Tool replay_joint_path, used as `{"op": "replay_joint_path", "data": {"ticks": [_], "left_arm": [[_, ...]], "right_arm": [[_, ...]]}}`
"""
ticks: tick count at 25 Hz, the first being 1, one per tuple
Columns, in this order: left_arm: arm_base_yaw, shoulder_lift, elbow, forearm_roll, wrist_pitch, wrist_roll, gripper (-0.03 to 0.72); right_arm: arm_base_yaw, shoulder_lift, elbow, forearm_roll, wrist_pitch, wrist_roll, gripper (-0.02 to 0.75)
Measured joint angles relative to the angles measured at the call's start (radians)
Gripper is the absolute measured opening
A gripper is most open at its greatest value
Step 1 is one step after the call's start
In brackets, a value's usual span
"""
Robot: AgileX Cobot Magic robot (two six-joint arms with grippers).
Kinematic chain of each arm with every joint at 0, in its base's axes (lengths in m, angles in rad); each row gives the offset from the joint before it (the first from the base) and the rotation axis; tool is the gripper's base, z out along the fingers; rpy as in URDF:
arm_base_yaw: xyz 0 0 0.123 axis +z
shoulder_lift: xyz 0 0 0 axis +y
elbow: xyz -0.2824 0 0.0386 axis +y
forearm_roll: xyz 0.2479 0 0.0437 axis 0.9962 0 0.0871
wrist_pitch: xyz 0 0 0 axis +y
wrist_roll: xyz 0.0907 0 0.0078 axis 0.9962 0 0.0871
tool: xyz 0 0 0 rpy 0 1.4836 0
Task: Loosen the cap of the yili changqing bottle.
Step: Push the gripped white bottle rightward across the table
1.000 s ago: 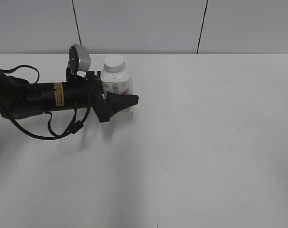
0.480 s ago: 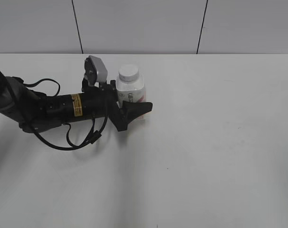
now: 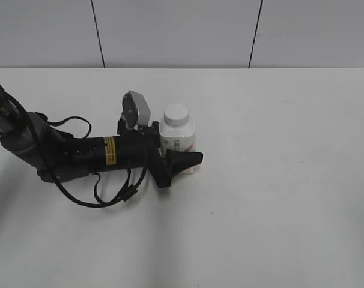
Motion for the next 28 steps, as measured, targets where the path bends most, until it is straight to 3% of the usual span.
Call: {"op": "replay_joint_path", "data": {"ticks": [4, 17, 28], "left_arm": [[-0.019, 0.038, -0.001, -0.02, -0.012, 0.053, 0.456], [-0.019, 0.043, -0.001, -0.025, -0.025, 0.062, 0.456], [-0.019, 0.043, -0.001, -0.026, -0.027, 0.062, 0.456]], "right_arm": [[0.0, 0.0, 0.0, 0.0, 0.0, 0.0, 0.491], [0.0, 0.0, 0.0, 0.006, 0.0, 0.0, 0.491], [0.0, 0.0, 0.0, 0.129, -0.003, 0.0, 0.491]]}}
